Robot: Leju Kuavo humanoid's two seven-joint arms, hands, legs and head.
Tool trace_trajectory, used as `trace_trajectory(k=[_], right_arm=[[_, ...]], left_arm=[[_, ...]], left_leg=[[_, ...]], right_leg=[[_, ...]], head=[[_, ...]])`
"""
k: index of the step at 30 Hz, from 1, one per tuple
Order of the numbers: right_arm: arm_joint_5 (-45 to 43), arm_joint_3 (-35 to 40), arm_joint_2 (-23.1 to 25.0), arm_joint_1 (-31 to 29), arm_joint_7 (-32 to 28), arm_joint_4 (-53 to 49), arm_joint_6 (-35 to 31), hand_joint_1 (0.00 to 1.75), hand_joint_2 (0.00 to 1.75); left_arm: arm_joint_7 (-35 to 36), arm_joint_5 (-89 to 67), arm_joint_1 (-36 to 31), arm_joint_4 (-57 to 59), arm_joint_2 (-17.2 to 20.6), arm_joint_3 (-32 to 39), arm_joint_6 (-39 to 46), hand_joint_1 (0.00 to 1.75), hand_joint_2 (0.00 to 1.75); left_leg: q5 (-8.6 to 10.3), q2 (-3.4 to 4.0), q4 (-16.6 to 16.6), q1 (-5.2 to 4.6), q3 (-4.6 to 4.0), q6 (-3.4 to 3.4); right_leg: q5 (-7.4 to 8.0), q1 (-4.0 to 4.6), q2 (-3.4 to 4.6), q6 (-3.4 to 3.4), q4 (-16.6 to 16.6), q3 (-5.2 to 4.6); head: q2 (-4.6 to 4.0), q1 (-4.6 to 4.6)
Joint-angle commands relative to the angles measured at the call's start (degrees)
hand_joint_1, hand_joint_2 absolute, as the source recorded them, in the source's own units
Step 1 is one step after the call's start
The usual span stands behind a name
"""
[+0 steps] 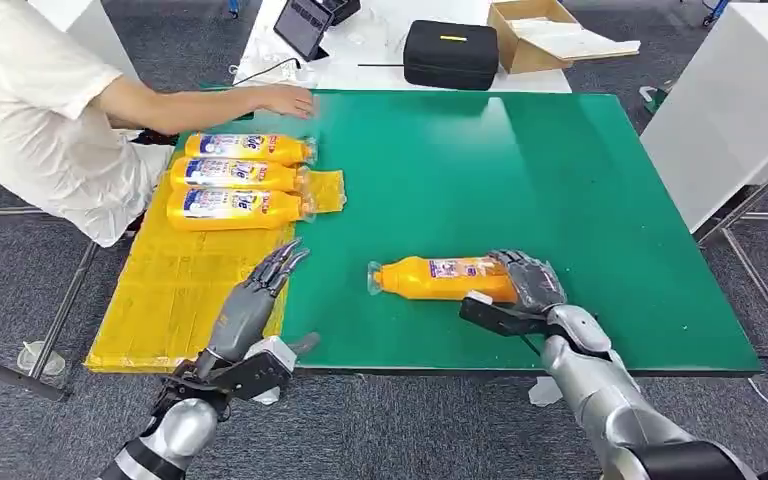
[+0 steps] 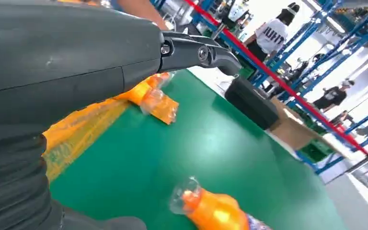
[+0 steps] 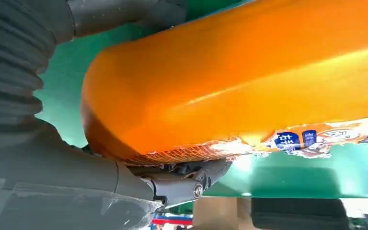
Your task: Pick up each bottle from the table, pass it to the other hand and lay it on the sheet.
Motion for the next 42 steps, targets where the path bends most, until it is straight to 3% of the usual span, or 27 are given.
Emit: trace_trajectory(k=[1,5,8,11,14,15,16,17,27,34,38,42], right_arm=[[-24.2,-10.1,8.3,11.2,-14.7,-11.0,5.0,1.75,1.75],[-38.2,-5.9,12.0,17.5,-14.2,-25.9,9.3,1.75,1.75],[-38.8,-4.8,11.8,18.1,-13.1,-27.3,9.1,1.75,1.75],[-45.2,-4.7,12.8,19.8,-14.5,-31.0,11.3,1.75,1.75],[-48.6,-2.2,14.4,21.8,-12.9,-36.6,10.6,1.75,1.75],[-50.6,-1.6,15.3,22.1,-11.4,-37.0,10.0,1.75,1.75],[-50.7,0.0,15.4,22.0,-11.1,-36.4,10.4,1.75,1.75],[-50.2,0.7,15.8,21.9,-11.0,-35.5,9.3,1.75,1.75],[-48.1,5.7,16.4,19.5,-11.3,-28.5,8.3,1.75,1.75],[-39.9,15.9,17.9,14.6,-10.2,-17.1,4.4,1.75,1.75],[-38.3,18.8,18.0,13.4,-11.3,-16.1,3.6,1.75,1.75],[-36.9,20.6,18.0,13.1,-11.5,-16.2,2.5,1.75,1.75]], left_arm=[[4.8,34.1,7.0,0.2,-14.2,9.2,-9.1,0.00,1.75],[4.0,42.6,7.5,5.4,-13.8,5.4,-6.8,0.00,1.75],[3.7,43.0,7.1,5.6,-13.4,4.9,-6.4,0.00,1.75],[6.3,43.9,6.8,5.5,-13.4,4.4,-1.6,0.00,1.75],[4.6,44.9,6.9,4.0,-12.8,3.8,-0.3,0.00,1.75],[6.1,44.6,6.7,4.0,-12.8,3.5,2.1,0.00,0.00],[4.9,43.9,6.4,3.7,-12.5,2.9,2.3,0.00,0.00],[4.6,43.7,6.1,3.9,-12.6,2.7,2.5,0.00,1.75],[4.6,44.0,5.0,4.8,-12.8,1.6,2.1,0.00,1.75],[5.9,48.5,2.9,5.8,-13.2,0.4,-4.9,0.00,1.75],[6.9,51.7,2.0,6.9,-13.6,0.4,-8.0,0.00,1.75],[7.0,53.4,1.1,7.4,-13.6,0.4,-10.5,0.00,1.75]], left_leg=[[-0.14,-0.08,-0.1,0.02,0.31,0.11],[-0.20,0.15,-0.1,0.01,0.12,0.02],[-0.35,0.11,-0.1,-0.04,0.30,0.04],[-0.27,0.00,0.0,-0.02,0.00,0.07],[-0.20,0.04,0.0,0.00,-0.18,0.07],[-0.27,0.08,0.0,-0.03,-0.10,0.10],[-0.25,0.15,0.0,-0.02,-0.15,0.07],[-0.22,0.13,0.0,0.00,-0.27,0.05],[-0.25,0.05,0.0,-0.03,-0.11,0.09],[-0.20,0.15,-0.1,0.00,-0.19,0.06],[-0.30,0.16,-0.1,-0.04,0.09,0.10],[-0.17,0.04,-0.1,-0.01,-0.21,0.07]], right_leg=[[-0.14,0.06,-0.18,-0.07,-0.2,0.41],[-0.06,0.04,0.12,-0.08,-0.1,0.16],[-0.24,0.01,0.02,-0.18,0.0,0.28],[-0.21,0.04,-0.07,-0.11,0.0,0.03],[-0.15,0.04,0.01,-0.06,0.0,-0.12],[-0.21,0.02,0.02,-0.08,0.0,-0.04],[-0.18,0.03,0.10,-0.09,0.1,-0.11],[-0.13,0.04,0.10,-0.08,0.0,-0.20],[-0.19,0.02,-0.03,-0.09,0.0,-0.08],[-0.11,0.03,0.09,-0.09,0.0,-0.17],[-0.23,0.02,0.04,-0.15,0.0,0.08],[-0.14,0.02,-0.01,-0.07,0.0,-0.16]], head=[[0.02,0.00],[0.00,0.00],[0.00,0.00],[0.00,-0.02],[0.00,0.00],[0.00,0.00],[0.00,0.02],[0.00,0.00],[0.00,0.02],[0.00,0.02],[0.00,0.00],[0.00,0.00]])
